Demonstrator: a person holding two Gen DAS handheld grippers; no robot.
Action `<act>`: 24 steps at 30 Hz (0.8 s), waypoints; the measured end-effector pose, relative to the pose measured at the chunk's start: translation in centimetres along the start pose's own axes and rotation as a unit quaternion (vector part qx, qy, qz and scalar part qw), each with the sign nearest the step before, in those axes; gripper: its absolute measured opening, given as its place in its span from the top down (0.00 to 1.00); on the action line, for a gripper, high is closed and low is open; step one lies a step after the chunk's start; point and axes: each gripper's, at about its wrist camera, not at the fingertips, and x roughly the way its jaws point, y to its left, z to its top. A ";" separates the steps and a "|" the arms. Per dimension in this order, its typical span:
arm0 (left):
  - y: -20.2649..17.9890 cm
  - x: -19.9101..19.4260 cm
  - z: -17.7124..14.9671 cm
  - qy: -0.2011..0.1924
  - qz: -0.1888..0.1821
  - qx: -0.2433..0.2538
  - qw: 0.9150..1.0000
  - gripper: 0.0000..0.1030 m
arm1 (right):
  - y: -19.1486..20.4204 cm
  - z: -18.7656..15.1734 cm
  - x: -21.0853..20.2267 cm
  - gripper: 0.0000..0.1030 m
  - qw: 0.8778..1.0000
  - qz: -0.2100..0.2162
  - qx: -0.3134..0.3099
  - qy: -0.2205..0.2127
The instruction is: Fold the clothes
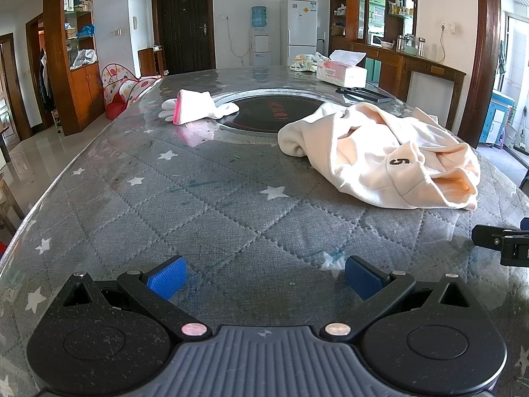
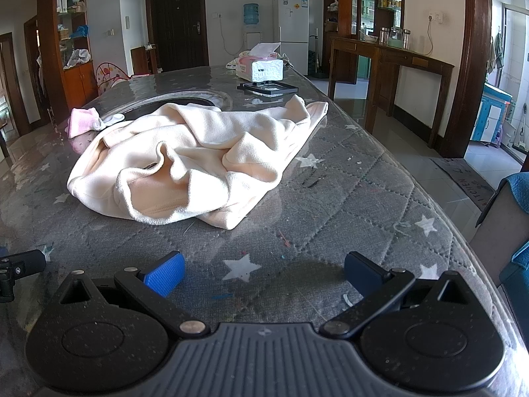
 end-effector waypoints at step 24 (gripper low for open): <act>-0.1 -0.1 -0.3 0.002 0.003 0.004 1.000 0.00 | 0.0 0.0 -0.1 0.00 1.000 -0.002 -0.002 0.001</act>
